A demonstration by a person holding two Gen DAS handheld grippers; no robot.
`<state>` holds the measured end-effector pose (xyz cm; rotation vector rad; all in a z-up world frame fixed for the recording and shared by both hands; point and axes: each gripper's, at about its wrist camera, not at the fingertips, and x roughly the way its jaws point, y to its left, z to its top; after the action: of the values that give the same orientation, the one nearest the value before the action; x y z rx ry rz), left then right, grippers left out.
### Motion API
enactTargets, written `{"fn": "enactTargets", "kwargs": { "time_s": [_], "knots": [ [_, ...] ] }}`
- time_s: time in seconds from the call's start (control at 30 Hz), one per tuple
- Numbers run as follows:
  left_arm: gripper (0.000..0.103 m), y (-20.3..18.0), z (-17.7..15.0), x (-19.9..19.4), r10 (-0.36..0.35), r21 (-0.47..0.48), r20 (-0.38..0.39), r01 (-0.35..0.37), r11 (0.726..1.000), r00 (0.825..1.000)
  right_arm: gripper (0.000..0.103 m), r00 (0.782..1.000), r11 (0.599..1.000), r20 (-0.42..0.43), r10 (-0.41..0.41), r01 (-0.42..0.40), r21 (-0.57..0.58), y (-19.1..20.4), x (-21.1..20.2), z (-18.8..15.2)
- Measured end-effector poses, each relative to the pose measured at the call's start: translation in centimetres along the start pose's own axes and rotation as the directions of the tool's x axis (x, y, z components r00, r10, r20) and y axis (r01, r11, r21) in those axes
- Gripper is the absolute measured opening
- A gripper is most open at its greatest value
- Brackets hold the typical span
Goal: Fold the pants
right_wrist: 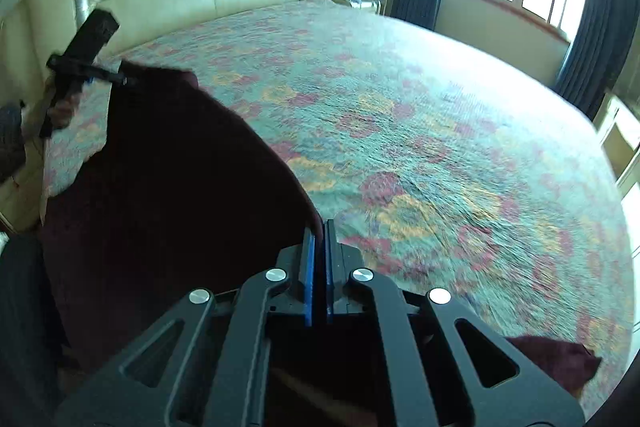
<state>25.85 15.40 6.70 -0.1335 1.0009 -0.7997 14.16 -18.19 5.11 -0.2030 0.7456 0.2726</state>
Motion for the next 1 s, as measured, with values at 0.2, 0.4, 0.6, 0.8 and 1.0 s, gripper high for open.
{"fn": "enactTargets", "kwargs": {
  "time_s": [0.2, 0.4, 0.6, 0.8, 1.0],
  "knots": [
    [0.011, -2.8, -6.1, -3.6, -0.069, 0.064, 0.009, 0.068, 0.996, 0.998, 0.003, 0.998, 0.995, -0.038, -0.049, 0.045, -0.090, 8.2, -2.5, -8.8],
    [0.026, -3.0, -13.1, -3.6, -0.081, 0.018, -0.078, 0.083, 0.996, 0.994, 0.008, 0.988, 1.000, -0.151, -0.026, 0.023, -0.017, 11.8, -0.3, -15.0],
    [0.037, -2.7, -18.8, -3.4, 0.063, -0.014, -0.151, -0.066, 0.998, 0.987, 0.045, 0.986, 0.985, -0.154, 0.065, -0.039, 0.168, 11.0, -1.9, -15.9],
    [0.047, -0.9, -21.5, -6.9, 0.084, -0.212, -0.109, -0.105, 0.971, 0.990, 0.054, 0.975, 0.894, -0.079, 0.208, -0.156, 0.420, 8.8, -4.0, -17.0],
    [0.051, -3.5, -21.8, -6.8, -0.023, -0.397, -0.019, 0.014, 0.918, 1.000, 0.054, 0.953, 0.702, 0.030, 0.301, -0.243, 0.670, 6.7, -3.1, -18.1]
  ]
}}
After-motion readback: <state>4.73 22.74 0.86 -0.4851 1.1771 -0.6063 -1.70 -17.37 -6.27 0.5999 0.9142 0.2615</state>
